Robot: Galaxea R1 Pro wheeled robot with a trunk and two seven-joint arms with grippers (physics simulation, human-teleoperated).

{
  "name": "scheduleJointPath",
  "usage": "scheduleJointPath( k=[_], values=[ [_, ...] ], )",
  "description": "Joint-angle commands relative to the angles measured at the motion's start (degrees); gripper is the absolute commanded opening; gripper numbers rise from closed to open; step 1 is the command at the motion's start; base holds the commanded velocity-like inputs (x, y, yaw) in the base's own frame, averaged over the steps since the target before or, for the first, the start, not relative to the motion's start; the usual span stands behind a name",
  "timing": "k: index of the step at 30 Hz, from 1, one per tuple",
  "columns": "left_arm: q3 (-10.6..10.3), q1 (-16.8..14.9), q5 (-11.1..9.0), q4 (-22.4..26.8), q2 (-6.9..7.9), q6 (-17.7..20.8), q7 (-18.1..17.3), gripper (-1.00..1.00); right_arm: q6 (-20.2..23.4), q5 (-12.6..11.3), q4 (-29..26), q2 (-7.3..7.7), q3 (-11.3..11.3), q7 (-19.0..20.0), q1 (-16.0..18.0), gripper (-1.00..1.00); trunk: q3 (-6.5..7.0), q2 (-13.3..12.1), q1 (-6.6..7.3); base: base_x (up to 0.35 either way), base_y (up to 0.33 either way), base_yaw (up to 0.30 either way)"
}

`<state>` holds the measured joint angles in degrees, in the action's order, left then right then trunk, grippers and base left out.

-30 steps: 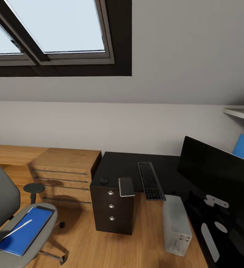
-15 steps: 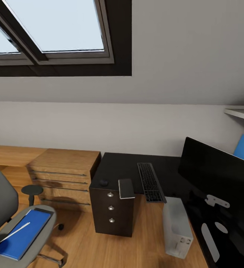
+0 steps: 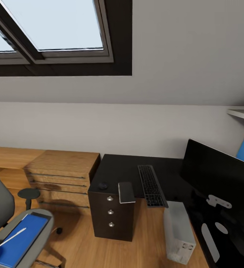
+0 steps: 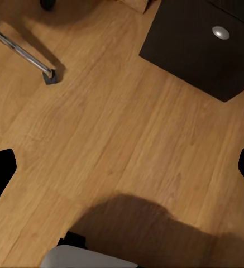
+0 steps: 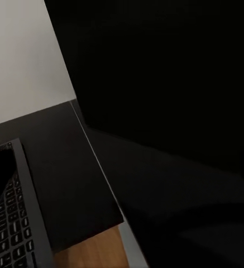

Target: In the bedroom, organize the workspace by keeping the computer under the desk, ensuring the monitor is on the desk, placing the keyboard on the desk next to the monitor, placing the mouse on the desk next to the keyboard, moving the folder from the swivel chair onto the desk next to the mouse, stacking the notebook on top of the folder with the pen on top of the notebook, and positioning the swivel chair next to the desk.

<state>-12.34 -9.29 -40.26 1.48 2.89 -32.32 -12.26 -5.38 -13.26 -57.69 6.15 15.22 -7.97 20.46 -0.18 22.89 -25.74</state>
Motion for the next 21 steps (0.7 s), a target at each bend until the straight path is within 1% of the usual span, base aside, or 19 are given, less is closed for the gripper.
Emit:
scheduleJointPath(
  k=[1, 5, 10, 21],
  values=[
    [-0.3, 0.0, -0.6, -0.1, 0.01, -0.1, -0.4, 1.00, -0.3, -0.6, 0.0, 0.02, -0.1, -0.2, 0.0, 1.00, -0.02, 0.0, -0.05, 0.279, 0.000, 0.000],
    [-0.3, 0.0, -0.6, -0.1, 0.01, -0.1, -0.4, 1.00, -0.3, -0.5, 0.0, 0.01, -0.1, -0.4, 0.0, 1.00, -0.02, 0.0, -0.05, 0.268, 0.000, 0.000],
    [-0.3, 0.0, -0.6, -0.1, 0.01, -0.1, -0.3, 1.00, -0.3, -0.5, 0.1, 0.00, -0.1, -0.5, 0.0, 1.00, -0.02, 0.0, -0.05, 0.198, 0.000, 0.000],
    [-0.3, 0.0, -0.6, -0.1, 0.01, -0.1, -0.4, 1.00, -0.3, -0.4, 0.1, 0.00, -0.2, -0.5, 0.0, 1.00, -0.02, 0.0, -0.05, 0.133, 0.000, 0.000]
  ],
)
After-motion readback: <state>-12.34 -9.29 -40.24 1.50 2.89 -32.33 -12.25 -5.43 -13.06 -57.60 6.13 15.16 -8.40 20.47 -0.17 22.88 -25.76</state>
